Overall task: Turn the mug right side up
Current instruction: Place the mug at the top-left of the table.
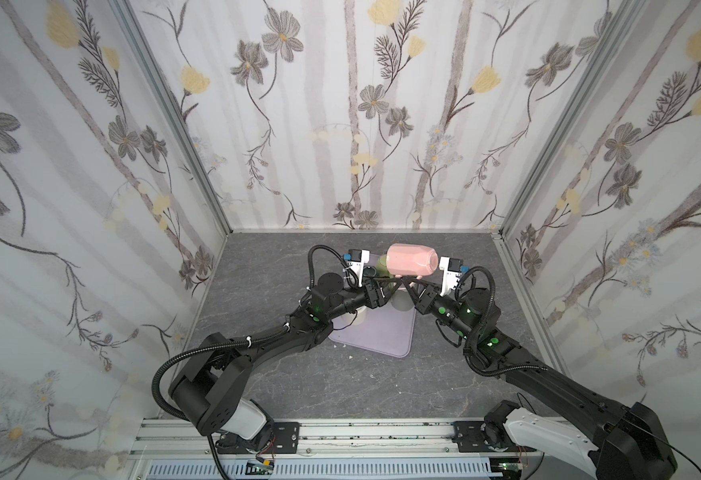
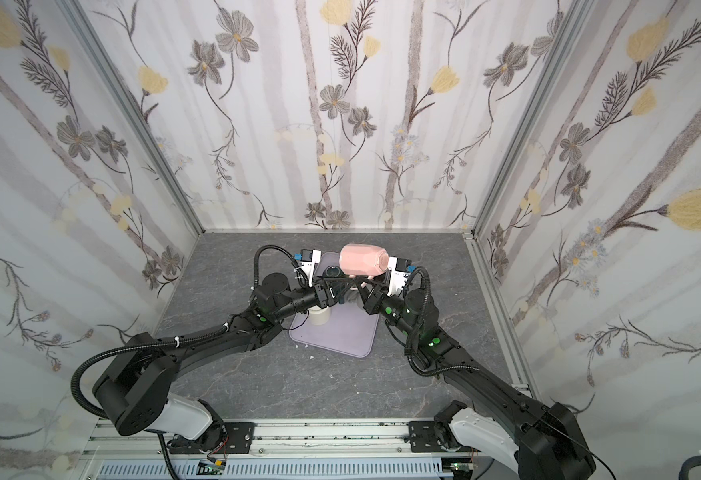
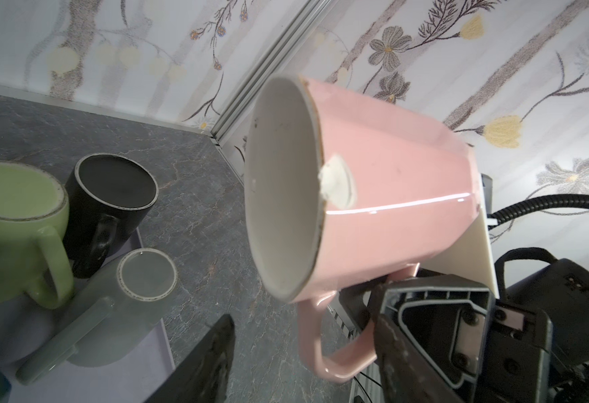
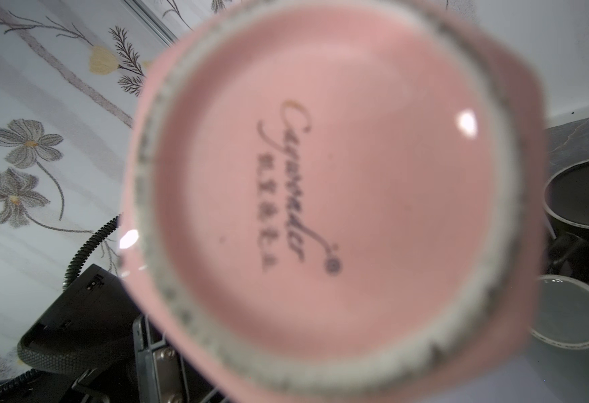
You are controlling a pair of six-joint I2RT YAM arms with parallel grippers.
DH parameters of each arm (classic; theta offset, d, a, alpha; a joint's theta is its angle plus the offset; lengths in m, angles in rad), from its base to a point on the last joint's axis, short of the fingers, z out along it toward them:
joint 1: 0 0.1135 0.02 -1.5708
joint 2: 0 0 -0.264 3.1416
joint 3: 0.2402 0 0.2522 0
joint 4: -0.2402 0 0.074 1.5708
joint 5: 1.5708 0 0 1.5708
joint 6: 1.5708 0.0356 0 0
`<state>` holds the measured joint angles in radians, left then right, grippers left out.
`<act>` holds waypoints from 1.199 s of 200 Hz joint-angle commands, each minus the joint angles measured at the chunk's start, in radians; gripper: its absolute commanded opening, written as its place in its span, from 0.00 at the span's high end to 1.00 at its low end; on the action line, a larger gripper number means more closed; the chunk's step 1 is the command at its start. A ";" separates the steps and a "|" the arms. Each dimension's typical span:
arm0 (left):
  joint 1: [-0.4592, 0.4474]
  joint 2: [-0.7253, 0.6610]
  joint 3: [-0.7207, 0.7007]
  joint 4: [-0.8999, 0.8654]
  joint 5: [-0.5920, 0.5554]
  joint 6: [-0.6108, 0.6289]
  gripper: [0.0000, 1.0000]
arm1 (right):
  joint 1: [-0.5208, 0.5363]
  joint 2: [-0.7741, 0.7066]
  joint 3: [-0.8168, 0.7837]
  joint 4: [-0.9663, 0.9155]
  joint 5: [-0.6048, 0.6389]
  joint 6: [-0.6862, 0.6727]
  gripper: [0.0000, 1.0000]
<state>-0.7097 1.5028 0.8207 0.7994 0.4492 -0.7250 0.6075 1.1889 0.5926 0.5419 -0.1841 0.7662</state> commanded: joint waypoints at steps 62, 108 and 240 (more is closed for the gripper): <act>0.000 0.079 0.051 0.214 0.117 -0.089 0.42 | -0.015 0.000 -0.027 0.229 -0.084 0.031 1.00; 0.000 0.091 0.069 0.228 0.140 -0.102 0.45 | -0.032 0.023 -0.042 0.284 -0.119 0.059 1.00; -0.001 0.039 0.053 0.211 0.135 -0.051 0.72 | -0.051 0.064 -0.066 0.250 -0.113 0.067 1.00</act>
<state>-0.7063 1.5509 0.8703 0.9329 0.5392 -0.7742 0.5549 1.2385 0.5274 0.7788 -0.2771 0.8543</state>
